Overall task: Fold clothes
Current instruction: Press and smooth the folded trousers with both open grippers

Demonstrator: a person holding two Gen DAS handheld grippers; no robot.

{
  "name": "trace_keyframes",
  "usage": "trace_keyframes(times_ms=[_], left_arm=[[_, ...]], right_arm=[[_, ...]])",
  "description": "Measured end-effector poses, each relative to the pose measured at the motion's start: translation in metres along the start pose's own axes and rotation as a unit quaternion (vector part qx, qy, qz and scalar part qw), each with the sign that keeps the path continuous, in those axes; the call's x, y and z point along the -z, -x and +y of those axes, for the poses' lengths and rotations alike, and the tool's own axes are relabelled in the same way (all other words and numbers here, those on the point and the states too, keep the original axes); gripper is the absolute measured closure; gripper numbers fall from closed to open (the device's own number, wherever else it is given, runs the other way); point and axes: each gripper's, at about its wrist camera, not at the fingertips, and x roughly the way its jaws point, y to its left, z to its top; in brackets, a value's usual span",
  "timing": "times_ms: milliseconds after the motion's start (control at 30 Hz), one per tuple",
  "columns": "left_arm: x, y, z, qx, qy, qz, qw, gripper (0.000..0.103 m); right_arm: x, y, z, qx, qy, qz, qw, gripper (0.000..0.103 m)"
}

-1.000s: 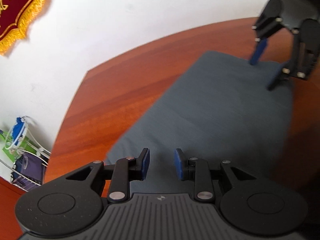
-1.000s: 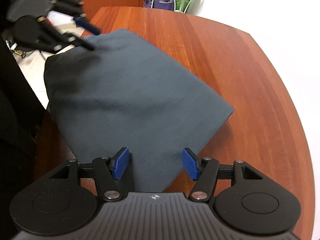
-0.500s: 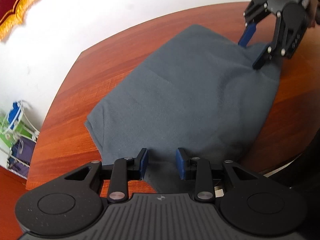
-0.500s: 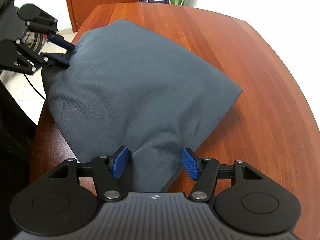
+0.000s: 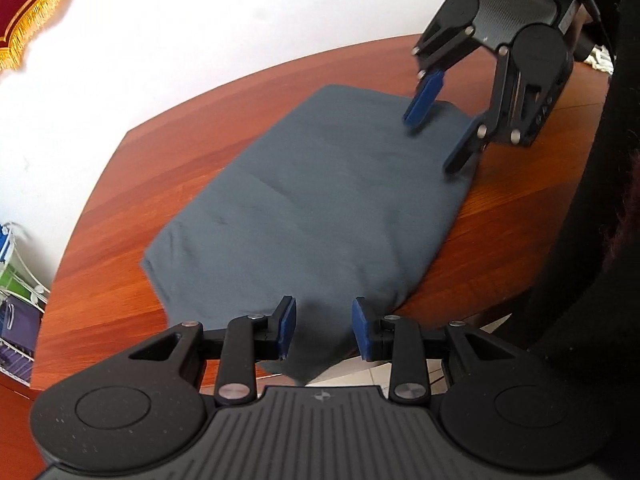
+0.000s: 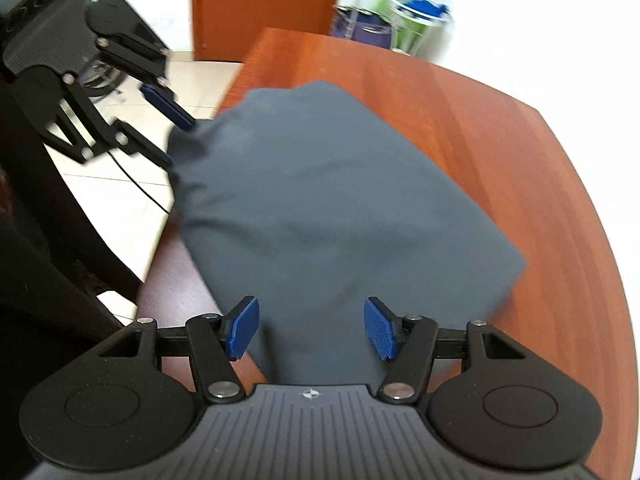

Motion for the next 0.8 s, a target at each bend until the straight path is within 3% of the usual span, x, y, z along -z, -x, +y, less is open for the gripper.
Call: trace_keyframes(times_ms=[167, 300, 500, 800], left_arm=[[0.001, -0.016, -0.006, 0.01, -0.01, 0.022, 0.9997, 0.072], [0.006, -0.034, 0.006, 0.009, -0.025, 0.031, 0.9992, 0.071], [0.011, -0.034, 0.006, 0.0, -0.017, 0.042, 0.999, 0.069], [0.005, -0.038, 0.007, -0.015, -0.009, 0.037, 0.9992, 0.068]], right_arm=[[-0.016, -0.013, 0.007, -0.011, 0.024, 0.003, 1.0, 0.038], [-0.003, -0.025, -0.002, -0.006, 0.019, 0.031, 0.999, 0.038], [0.019, -0.015, -0.011, -0.005, 0.03, 0.035, 0.999, 0.039], [0.01, 0.005, -0.033, 0.032, -0.031, 0.004, 0.999, 0.04]])
